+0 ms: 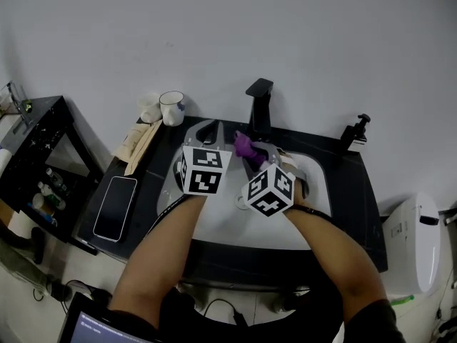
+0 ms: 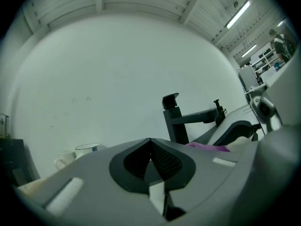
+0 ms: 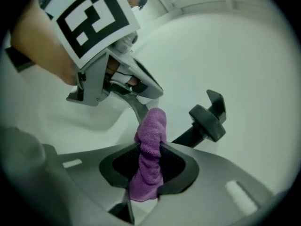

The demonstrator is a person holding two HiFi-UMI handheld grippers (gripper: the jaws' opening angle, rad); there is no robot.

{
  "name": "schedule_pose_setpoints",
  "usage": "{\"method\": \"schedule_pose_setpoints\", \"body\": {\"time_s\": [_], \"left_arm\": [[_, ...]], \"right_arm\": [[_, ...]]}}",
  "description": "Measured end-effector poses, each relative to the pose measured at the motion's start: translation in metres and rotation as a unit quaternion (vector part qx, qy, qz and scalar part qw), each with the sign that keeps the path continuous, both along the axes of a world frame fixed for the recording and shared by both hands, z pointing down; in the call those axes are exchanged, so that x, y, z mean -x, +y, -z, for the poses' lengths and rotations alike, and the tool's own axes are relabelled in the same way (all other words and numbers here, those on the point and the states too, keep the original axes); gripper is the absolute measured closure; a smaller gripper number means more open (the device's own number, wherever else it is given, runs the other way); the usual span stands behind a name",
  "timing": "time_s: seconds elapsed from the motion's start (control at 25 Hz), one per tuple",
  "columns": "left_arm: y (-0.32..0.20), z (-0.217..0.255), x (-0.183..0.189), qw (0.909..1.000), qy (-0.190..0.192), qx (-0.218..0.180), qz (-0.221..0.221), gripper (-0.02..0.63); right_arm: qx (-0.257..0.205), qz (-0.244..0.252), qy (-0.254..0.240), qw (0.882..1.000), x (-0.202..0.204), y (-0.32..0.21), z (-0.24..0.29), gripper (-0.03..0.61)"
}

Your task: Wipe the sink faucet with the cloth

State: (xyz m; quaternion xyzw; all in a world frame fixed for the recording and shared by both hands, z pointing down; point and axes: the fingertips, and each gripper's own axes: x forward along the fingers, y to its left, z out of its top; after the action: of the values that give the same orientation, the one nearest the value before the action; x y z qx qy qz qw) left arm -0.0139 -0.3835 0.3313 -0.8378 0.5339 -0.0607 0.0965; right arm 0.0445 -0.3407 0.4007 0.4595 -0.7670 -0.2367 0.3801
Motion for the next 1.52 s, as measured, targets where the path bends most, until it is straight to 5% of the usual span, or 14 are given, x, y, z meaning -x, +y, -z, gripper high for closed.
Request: {"method": "schedule_pose_setpoints", "body": {"time_s": [0.16, 0.28, 0.36, 0.48, 0.6, 1.04, 1.36, 1.52], "left_arm": [[0.003, 0.012, 0.016, 0.9993, 0.011, -0.025, 0.026, 0.595], [0.004, 0.027, 0.043, 0.9963, 0.038, -0.046, 0.062, 0.597], [0.002, 0.032, 0.067, 0.9930, 0.060, -0.050, 0.089, 0.595], [0.003, 0.039, 0.100, 0.9871, 0.099, -0.047, 0.116, 0.595], [0.009, 0.053, 0.115, 0.9829, 0.126, -0.067, 0.117, 0.595], [0.031, 0.090, 0.126, 0.9743, 0.157, -0.121, 0.107, 0.595], [0.031, 0.092, 0.127, 0.9726, 0.167, -0.122, 0.107, 0.597], [0.034, 0.093, 0.126, 0.9728, 0.167, -0.123, 0.104, 0.597]], "right_arm": [[0.015, -0.047, -0.098, 0.994, 0.017, -0.003, -0.001, 0.477], [0.029, -0.095, -0.226, 0.969, 0.024, -0.014, 0.009, 0.477], [0.041, -0.131, -0.339, 0.931, 0.021, -0.023, 0.018, 0.477], [0.057, -0.167, -0.487, 0.855, 0.019, -0.033, 0.028, 0.477], [0.044, -0.181, -0.572, 0.799, 0.022, -0.039, 0.037, 0.477], [0.005, -0.176, -0.758, 0.628, 0.026, -0.081, 0.078, 0.477], [-0.041, -0.184, -0.815, 0.547, 0.013, -0.097, 0.093, 0.477], [-0.055, -0.184, -0.832, 0.520, 0.011, -0.102, 0.099, 0.477]]}}
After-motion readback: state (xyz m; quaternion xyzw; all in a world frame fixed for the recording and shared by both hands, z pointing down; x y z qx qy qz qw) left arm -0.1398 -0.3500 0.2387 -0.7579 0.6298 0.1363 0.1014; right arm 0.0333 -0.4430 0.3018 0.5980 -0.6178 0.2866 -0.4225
